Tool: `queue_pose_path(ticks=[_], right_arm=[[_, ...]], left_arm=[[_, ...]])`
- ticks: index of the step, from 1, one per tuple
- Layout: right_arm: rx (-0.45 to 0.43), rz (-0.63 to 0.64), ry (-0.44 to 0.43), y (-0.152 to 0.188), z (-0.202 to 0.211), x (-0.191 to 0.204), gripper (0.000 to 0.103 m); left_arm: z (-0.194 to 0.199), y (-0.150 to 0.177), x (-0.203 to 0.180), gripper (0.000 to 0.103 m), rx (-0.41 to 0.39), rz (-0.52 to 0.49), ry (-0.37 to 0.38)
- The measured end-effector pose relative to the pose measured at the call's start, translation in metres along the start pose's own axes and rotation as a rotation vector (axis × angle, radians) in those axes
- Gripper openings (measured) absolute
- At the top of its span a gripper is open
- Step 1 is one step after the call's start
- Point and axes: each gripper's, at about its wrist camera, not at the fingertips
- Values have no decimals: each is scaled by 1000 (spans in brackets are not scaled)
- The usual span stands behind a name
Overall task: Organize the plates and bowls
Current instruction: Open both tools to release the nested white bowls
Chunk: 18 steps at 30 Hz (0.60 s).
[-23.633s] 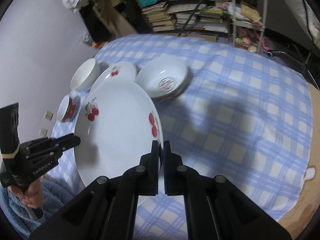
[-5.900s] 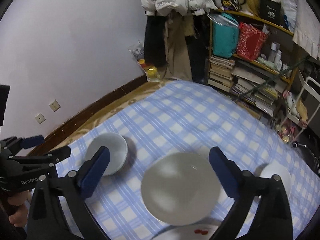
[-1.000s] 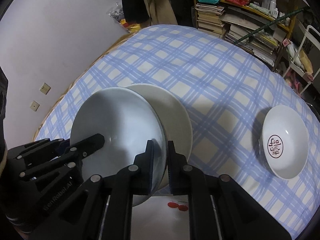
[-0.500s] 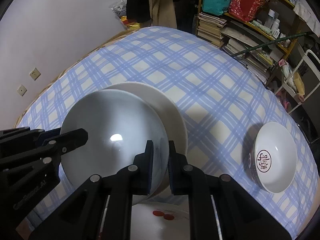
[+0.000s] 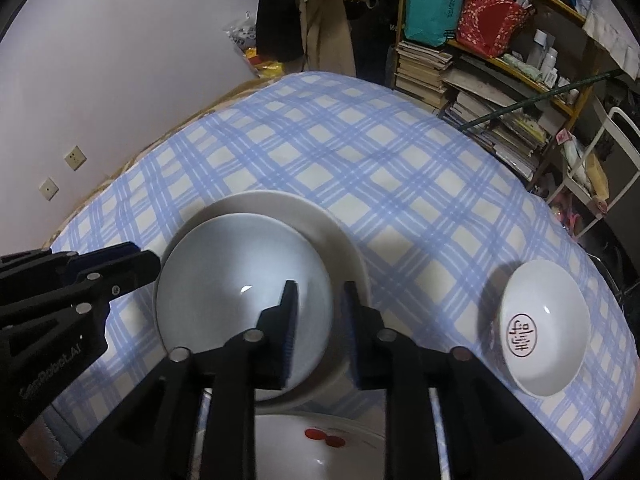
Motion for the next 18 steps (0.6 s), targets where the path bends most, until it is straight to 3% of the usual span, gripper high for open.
queue_pose_path(ticks=[3,7,11,15,17,18], right_arm=[[-23,-13,-6,2,10,-9,45],[-54,-42,-4,6,27,-31,53],[-76,-92,17,9,44,-60,74],[-97,-129,58,12,60,-90,91],[-104,-145,81,14,67,-107,95],[-105,-150,94,16,70,-115,96]], left_arm=[[3,1,-3,19,8,-5,-12],[9,0,-18,23,8,-60,-58],[15,-4,-33,46,-11,-70,-59],[22,-11,-60,51,-37,-104,-46],[24,-13,-74,53,-52,-124,-43],[25,-15,-82,59,-59,-135,-43]])
Point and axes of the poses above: each gripper's, at about its wrist camera, not at the fingertips, and z roughly against the way its jaws point, x to its left, y to its underside, and after that the axes turned 4 degrees about x, right-handed
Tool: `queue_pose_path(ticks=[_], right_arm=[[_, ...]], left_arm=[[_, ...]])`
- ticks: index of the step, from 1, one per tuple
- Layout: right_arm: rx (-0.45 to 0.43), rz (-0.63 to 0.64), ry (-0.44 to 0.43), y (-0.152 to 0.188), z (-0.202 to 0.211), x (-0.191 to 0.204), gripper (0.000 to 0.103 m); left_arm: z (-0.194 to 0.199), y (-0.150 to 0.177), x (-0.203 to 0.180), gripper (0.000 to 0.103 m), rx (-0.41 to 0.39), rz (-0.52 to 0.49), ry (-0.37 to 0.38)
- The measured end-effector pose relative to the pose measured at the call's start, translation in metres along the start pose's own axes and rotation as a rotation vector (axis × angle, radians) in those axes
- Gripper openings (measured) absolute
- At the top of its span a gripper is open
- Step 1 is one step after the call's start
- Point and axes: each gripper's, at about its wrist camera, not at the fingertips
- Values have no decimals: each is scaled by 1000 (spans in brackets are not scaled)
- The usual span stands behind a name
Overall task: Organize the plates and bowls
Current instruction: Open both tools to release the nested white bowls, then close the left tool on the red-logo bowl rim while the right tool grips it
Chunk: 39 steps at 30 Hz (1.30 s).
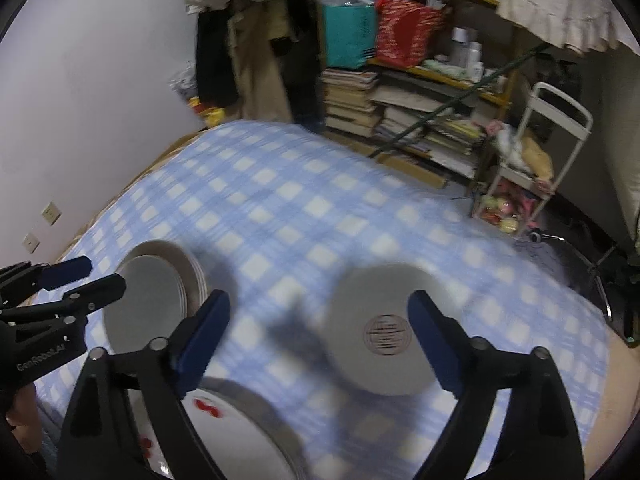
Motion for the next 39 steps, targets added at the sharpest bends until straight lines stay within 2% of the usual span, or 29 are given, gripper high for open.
queue_pose_path(ticks=[2,6,12,19,25,28,29,30,31,32,33,35,38,39], right_arm=[[3,-5,19,0,3,-14,96],[-5,-42,33,1,8,-42,96],[-34,-103,85,12,11,-82,96],[0,-230,35,23,-5,-119,95],[47,-261,-31,31,-27,-127,77],[83,-294,-74,35,-41,-131,65],[95,-307,-93,37,-46,-132,58],[110,-321,-111,38,-52,-133,52],[122,-328,-118,40,-56,-134,49],[137,-333,-123,41,-62,-134,42],[151,-336,-132,43,-67,-134,36],[168,-351,-154,46,-74,-134,30],[202,-382,-178,48,-83,-135,26],[203,-388,-189,48,-85,-134,21]], left_arm=[[0,-4,-13,69,-8,-9,12],[-4,-12,-42,79,10,-19,34],[-14,-21,-87,79,24,-82,39],[-39,-30,-125,79,63,-110,70],[-67,-29,-144,79,119,-153,68],[-81,-26,-145,78,149,-137,86],[-84,-26,-145,75,156,-129,97],[-87,-26,-144,68,163,-121,116],[-91,-25,-145,64,174,-114,137],[-94,-25,-145,55,182,-109,147],[-96,-25,-146,42,185,-106,149],[-105,-24,-148,29,208,-104,147],[-114,-24,-150,20,229,-101,159],[-118,-24,-150,20,238,-99,160]])
Point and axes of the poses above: each gripper's, at about its wrist camera, not at the fingertips, and z roughly against the way its jaws point, x to its left, y to its underside, and after that the axes turned 4 degrees about x, right-handed
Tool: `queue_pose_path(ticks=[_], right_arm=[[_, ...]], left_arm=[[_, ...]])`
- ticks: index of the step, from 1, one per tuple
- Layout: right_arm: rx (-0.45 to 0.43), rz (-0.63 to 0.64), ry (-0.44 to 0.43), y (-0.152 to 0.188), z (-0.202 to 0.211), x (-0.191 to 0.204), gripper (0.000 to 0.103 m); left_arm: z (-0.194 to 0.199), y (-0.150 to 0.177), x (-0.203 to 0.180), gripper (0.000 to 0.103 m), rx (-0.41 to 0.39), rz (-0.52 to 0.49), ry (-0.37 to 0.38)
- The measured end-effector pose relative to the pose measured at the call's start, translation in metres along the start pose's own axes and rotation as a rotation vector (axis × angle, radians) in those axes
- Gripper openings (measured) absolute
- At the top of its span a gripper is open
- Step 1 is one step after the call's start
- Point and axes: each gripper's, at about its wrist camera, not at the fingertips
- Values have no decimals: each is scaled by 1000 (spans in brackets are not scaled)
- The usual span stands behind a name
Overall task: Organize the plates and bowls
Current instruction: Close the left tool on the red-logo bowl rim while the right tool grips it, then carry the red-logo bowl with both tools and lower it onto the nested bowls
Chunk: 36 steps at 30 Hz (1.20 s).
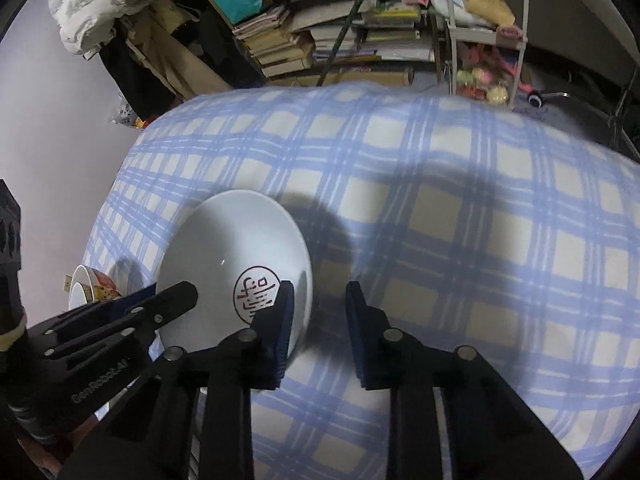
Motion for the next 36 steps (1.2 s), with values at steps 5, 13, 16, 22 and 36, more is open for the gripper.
queue_pose_path(ticks=[5,13,16,22,36], right_arm=[[-9,15,-24,4,1,5,14],[-29,21,-28,10,12,13,12],[-53,47,-30,12,20,25,12],[-107,102,-47,17,40,59,12],[-122,255,-72,43,41,153,12]], left_arm=[[-8,-2,0,13,18,7,8],[16,4,-6,10,-15,-58,-32],[30,7,1,10,-32,-54,-31],[68,13,21,10,-79,-29,-29],[114,48,105,10,-123,65,-82]])
Point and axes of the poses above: each gripper's, at about its wrist camera, not at the fingertips, and z roughly against the way its jaws point, x to its left, y to its underside, and after that the axes turned 4 degrees about x, right-handed
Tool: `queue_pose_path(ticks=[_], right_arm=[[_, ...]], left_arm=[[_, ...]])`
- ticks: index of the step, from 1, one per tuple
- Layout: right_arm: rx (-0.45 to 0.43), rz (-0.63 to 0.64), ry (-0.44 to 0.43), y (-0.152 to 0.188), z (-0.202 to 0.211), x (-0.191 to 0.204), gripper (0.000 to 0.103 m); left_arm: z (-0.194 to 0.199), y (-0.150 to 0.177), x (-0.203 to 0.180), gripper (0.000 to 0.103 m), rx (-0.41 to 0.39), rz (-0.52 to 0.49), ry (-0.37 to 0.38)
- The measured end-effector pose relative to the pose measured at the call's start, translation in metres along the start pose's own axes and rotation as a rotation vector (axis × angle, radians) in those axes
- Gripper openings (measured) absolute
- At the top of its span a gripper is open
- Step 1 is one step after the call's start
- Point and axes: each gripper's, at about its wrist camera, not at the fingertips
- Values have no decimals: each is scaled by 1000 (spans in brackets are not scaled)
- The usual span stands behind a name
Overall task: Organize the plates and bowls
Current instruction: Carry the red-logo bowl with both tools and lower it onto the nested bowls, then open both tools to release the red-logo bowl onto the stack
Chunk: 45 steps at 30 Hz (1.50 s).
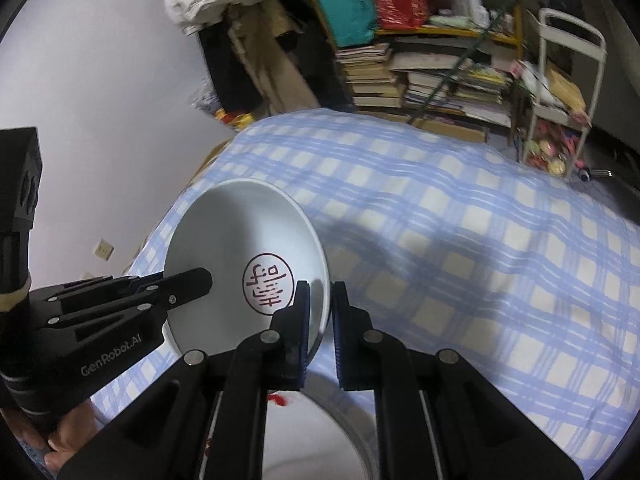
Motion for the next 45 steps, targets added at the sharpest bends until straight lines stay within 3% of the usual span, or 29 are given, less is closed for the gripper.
queue_pose_path(ticks=[10,27,34,40,43,45], right_arm=[[32,123,-5,13,-28,59,12],[30,238,37,20,-69,87,12],[-40,346,115,19,-62,97,17],[-43,312,78,16,-58,90,17],[-55,274,63,11,-51,85,25],[-70,242,55,8,-44,79,40]], left_arm=[[4,33,64,10,3,114,29],[-20,49,94,10,-3,139,-5],[-16,47,98,10,-45,120,-48],[-11,45,108,12,-57,159,-44],[-9,44,113,16,-64,173,-49],[-10,44,116,17,-65,186,-57]])
Point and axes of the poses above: each gripper's, at about its wrist camera, not at the fingertips, and z roughly against the way its jaws point, x to its left, y to its underside, and after that the axes turned 4 degrees about x, right-handed
